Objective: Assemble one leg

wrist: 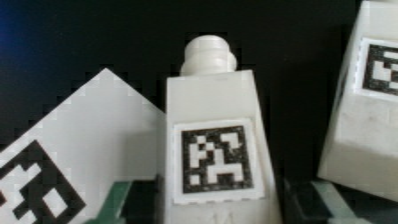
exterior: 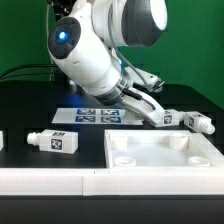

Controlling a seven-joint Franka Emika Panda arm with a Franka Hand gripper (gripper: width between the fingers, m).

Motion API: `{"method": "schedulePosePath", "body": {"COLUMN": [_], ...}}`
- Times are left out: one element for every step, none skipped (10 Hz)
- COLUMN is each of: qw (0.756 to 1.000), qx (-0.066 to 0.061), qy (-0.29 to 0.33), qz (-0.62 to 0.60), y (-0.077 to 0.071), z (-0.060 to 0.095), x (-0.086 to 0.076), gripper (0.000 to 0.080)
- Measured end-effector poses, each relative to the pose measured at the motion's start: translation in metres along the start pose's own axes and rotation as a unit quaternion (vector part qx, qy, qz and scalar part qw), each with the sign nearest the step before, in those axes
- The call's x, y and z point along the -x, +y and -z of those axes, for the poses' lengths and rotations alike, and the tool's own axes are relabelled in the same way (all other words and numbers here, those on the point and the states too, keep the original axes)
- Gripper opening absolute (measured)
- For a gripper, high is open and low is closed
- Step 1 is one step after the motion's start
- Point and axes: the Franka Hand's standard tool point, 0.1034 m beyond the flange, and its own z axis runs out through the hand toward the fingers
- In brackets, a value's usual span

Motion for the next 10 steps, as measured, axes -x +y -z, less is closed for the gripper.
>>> {"method": "schedulePosePath", "body": {"qw": [1.0,1.0,1.0,0.999,0.995,0.99,0.982,0.976,0.964,0.959], "qx": [0.0,-0.004,-0.014,-0.021,-0.031,-0.039,-0.04,-0.045,-0.056,-0.06], "qy": [0.004,-0.005,-0.001,0.034,0.084,0.122,0.172,0.199,0.247,0.265], "qz": [0.002,0.01,0.02,0.032,0.049,0.06,0.064,0.072,0.075,0.079], "y": [-0.001,0.0,-0.001,-0.008,-0.016,-0.02,-0.027,-0.032,-0.038,-0.039], "z": [0.002,0.021,0.051,0.082,0.113,0.132,0.143,0.141,0.142,0.14], "x": [0.001,0.008,0.015,0.022,0.028,0.025,0.017,0.02,0.02,0.024], "gripper": [0.029,0.029,0.029,0.029,0.029,0.0291,0.0291,0.0291,0.0291,0.0291]}}
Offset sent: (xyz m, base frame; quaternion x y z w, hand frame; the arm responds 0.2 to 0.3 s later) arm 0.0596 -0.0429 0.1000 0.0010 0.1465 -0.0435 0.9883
